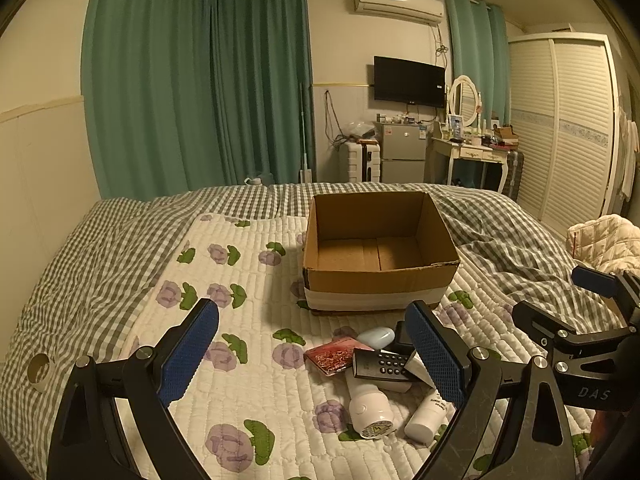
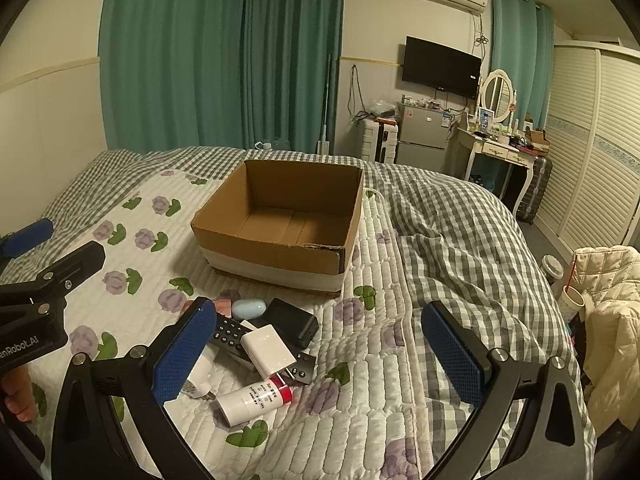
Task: Organize rigid objects
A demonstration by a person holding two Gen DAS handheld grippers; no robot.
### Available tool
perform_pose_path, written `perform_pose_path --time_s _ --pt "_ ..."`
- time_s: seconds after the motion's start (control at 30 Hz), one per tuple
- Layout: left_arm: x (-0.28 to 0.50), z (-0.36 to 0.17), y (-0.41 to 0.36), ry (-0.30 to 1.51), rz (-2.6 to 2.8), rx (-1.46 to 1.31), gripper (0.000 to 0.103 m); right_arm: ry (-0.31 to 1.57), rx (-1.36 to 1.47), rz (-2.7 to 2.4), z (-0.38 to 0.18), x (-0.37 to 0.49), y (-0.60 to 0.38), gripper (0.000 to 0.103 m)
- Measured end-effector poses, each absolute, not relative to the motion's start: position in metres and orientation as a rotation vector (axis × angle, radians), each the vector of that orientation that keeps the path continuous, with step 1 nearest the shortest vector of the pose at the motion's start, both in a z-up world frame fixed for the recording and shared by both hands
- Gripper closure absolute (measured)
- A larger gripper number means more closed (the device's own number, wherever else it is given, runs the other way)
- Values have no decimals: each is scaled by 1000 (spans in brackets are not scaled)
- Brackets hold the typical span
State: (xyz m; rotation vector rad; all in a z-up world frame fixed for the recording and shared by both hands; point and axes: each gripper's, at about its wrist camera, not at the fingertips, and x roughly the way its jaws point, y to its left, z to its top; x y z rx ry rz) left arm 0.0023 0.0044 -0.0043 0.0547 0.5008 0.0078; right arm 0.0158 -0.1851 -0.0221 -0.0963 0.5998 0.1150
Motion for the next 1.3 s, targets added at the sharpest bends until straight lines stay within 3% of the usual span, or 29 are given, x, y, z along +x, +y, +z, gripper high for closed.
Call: perform_pose_path --time_s 1.1,1.3 --pt "1 0 3 498 18 53 7 621 -99 145 -25 15 -181 0" --pt "33 -46 -1 679 58 53 7 687 -133 156 -43 31 -186 0"
